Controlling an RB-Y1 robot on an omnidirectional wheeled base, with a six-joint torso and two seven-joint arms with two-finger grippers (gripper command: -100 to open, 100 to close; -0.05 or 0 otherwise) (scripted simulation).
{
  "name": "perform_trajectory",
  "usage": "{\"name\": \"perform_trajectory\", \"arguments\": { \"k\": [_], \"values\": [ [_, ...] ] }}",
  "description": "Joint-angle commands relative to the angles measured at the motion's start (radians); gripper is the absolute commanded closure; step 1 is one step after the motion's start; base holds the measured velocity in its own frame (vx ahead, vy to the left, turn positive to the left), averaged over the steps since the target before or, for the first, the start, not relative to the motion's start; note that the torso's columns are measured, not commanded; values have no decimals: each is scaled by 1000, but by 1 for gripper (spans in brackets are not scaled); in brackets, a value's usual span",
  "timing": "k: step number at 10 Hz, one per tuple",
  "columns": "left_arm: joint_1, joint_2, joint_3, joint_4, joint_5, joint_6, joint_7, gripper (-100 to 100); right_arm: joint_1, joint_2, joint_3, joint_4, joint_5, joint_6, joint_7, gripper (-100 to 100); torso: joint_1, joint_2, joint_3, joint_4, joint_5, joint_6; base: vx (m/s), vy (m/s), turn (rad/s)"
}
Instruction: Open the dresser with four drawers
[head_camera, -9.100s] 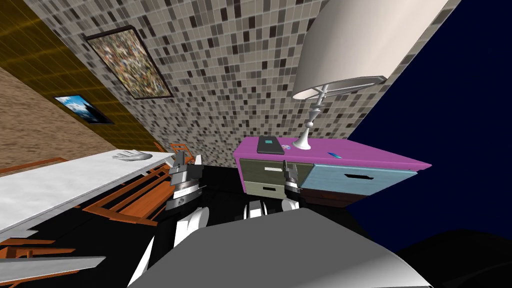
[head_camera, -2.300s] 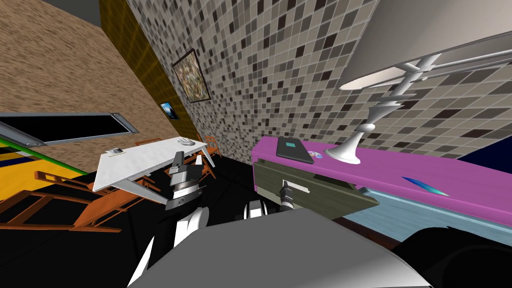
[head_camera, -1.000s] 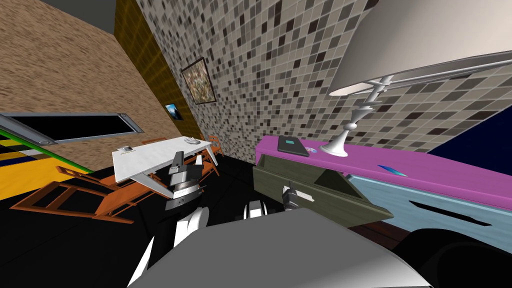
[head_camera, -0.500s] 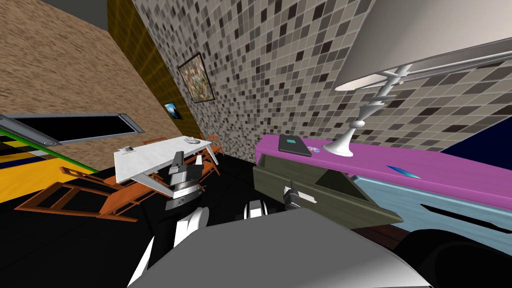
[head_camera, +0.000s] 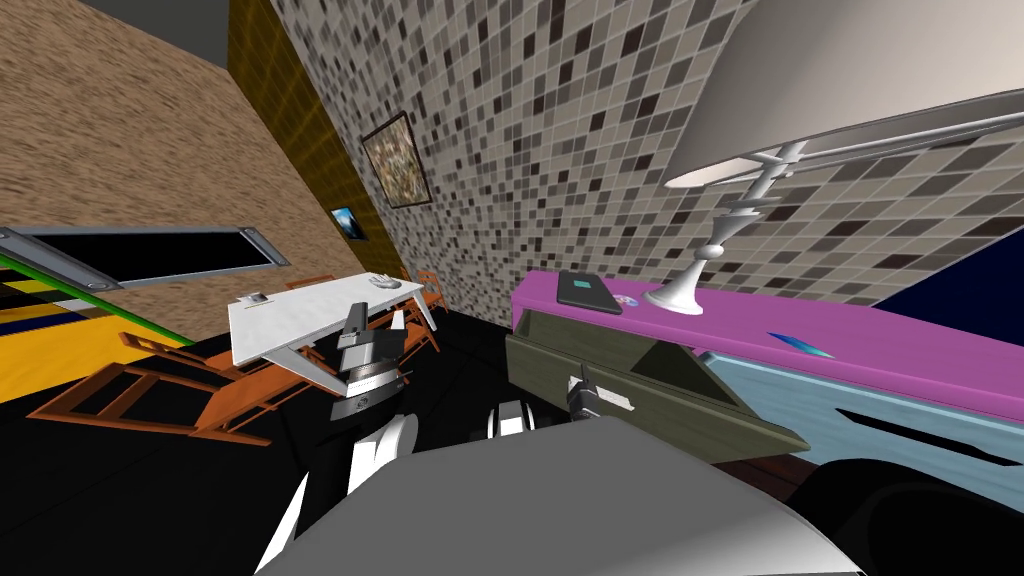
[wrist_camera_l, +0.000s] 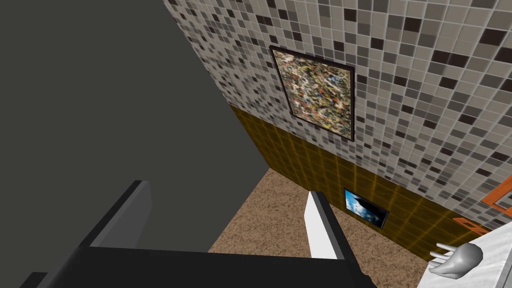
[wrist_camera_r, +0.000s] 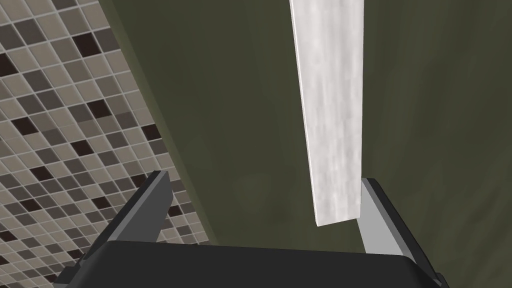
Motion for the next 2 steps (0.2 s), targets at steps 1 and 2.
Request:
{"name": "perform_trajectory", "arguments": {
  "k": [1, 2],
  "values": [
    [0, 0, 0, 0, 0, 0, 0, 0, 1, 0, 0, 1, -1, 0, -1, 0, -1, -1, 0, -1, -1, 0, 0, 0, 0],
    [0, 0, 0, 0, 0, 0, 0, 0, 1, 0, 1, 2, -2, 0, -1, 0, -2, -2, 0, -2, -2, 0, 0, 0, 0]
  ]
}}
